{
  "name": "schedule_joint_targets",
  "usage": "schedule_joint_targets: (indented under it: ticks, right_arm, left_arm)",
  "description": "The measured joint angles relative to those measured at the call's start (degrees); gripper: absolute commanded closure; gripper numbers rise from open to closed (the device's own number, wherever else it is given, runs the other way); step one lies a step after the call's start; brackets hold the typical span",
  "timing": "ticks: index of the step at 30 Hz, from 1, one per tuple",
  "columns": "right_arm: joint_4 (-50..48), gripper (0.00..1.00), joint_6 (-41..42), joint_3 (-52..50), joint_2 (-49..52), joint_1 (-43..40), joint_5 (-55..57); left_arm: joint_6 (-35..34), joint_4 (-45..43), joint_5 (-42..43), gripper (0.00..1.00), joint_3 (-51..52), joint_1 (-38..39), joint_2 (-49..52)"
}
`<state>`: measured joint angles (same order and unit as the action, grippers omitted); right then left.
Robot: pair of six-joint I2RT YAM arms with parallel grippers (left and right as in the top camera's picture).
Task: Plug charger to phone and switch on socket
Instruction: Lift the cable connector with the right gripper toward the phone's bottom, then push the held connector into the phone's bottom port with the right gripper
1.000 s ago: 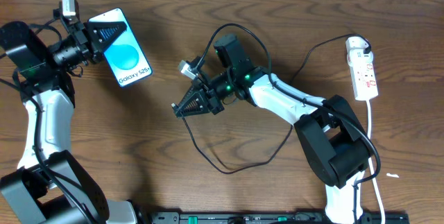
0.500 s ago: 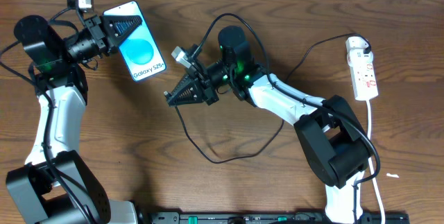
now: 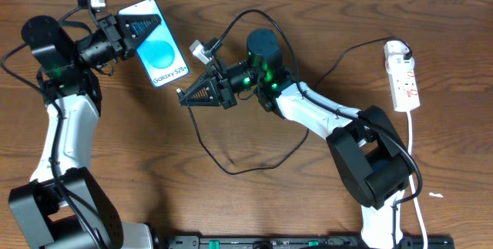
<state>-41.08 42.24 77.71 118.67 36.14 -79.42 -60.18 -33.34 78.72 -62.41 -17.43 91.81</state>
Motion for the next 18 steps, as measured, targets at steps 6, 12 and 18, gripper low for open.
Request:
schedule_joint_targets:
  ticks: [6, 12, 18]
  right_arm:
    - [-1.7, 0.99, 1.7, 0.0, 0.0, 0.0, 1.1]
    - [-2.6, 0.99, 2.7, 0.0, 0.0, 0.0, 2.0]
    - [-4.2, 0.99, 4.0, 0.0, 0.0, 0.0, 2.3]
  left_arm:
    - [0.0, 0.0, 0.0, 0.93, 0.0, 0.3, 0.0]
    - [0.0, 0.0, 0.0, 0.93, 0.0, 0.3, 0.0]
    - [0.1, 0.0, 0.0, 0.93, 0.0, 0.6, 0.0]
